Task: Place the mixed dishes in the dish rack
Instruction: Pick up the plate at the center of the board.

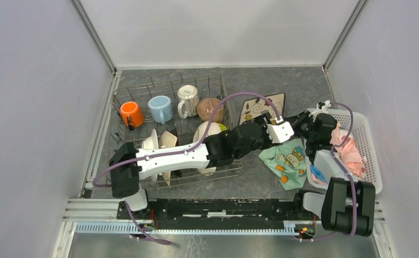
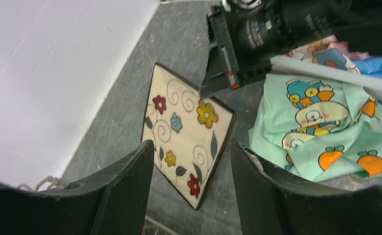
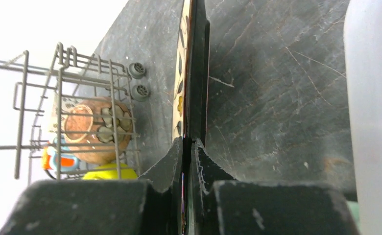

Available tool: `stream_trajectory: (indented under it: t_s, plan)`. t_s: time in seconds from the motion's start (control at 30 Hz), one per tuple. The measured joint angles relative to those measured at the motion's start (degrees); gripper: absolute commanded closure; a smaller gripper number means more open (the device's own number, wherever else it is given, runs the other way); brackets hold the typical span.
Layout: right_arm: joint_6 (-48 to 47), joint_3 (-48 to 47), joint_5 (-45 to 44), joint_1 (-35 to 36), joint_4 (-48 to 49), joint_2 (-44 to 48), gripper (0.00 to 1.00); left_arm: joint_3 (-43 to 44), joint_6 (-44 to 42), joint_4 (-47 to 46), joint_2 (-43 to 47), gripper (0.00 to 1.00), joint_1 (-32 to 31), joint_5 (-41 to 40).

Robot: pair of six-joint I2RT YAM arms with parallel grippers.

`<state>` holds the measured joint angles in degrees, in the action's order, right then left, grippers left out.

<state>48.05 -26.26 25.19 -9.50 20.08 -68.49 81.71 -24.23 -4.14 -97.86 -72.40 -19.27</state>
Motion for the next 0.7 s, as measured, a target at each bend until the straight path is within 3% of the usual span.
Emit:
stream_trajectory:
  t_s: [0.2, 0.37, 0.7]
  plan:
    - [-7.89, 0.13, -0.83, 0.0, -11.34, 7.96, 1.0, -7.48, 2.78, -0.07, 7.43, 0.34, 0.07, -1.16]
    - [-9.09, 4.74, -1.64, 0.07, -10.38, 13.92, 1.0, -15.08, 3.1, -1.53, 15.56, 0.35, 0.07, 1.7]
    - [-12.87, 2.54, 4.09, 1.46, -4.59, -0.2, 1.0, -17.73, 5.99, 0.15, 22.8, 0.35, 0.07, -3.04]
